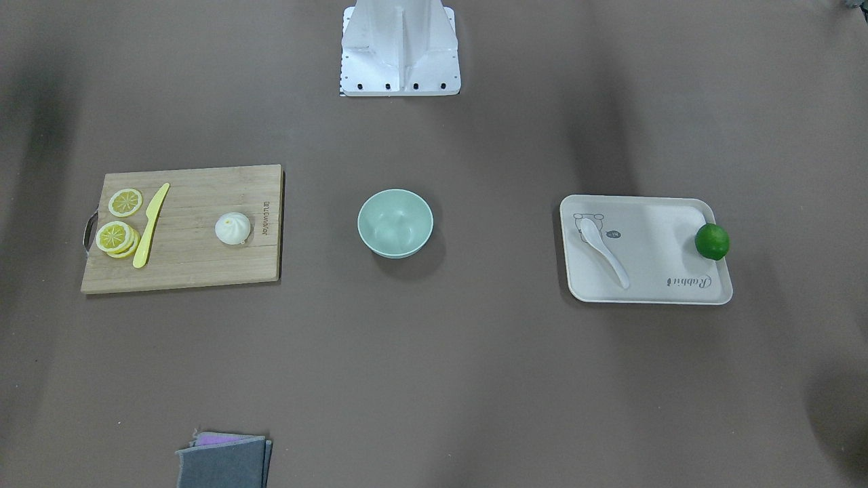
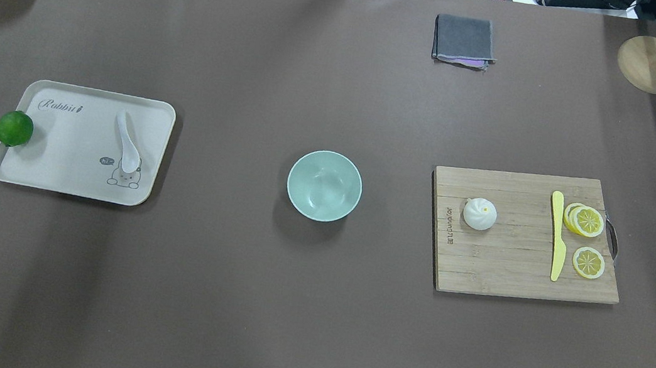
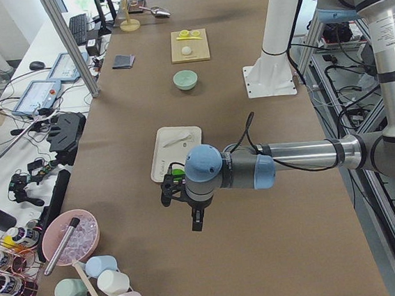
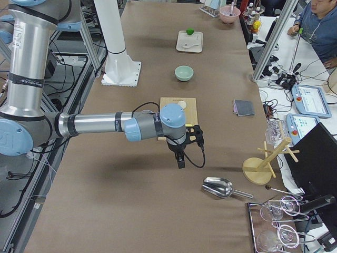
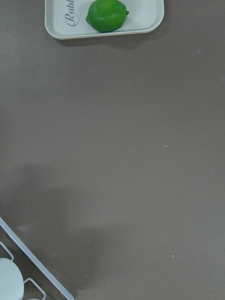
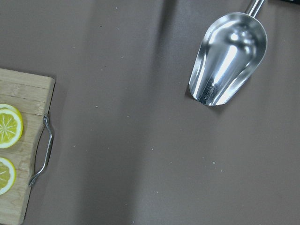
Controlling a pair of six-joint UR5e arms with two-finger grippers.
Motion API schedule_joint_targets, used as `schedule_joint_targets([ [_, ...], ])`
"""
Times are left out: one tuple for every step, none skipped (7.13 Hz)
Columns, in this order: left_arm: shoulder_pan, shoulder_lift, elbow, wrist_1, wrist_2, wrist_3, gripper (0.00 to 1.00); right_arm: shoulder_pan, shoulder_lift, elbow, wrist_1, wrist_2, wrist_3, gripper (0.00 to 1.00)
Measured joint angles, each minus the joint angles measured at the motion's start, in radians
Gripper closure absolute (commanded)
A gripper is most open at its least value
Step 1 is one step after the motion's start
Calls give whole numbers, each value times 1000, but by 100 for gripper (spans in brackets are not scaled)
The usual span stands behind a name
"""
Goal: Put spoon and bun in bowl
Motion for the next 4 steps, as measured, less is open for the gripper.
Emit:
schedule_joint_targets([
  [9,1,-2,0,4,0,2,0,-8,2,1,12,0,0],
  [24,4,-6,-1,1,1,2,0,-20,6,4,30,0,0],
  [39,6,-11,-2,-3,2,2,1,-26,6,6,38,0,0],
  [48,8,-11,-3,-1,3,2,1,-29,6,7,42,0,0],
])
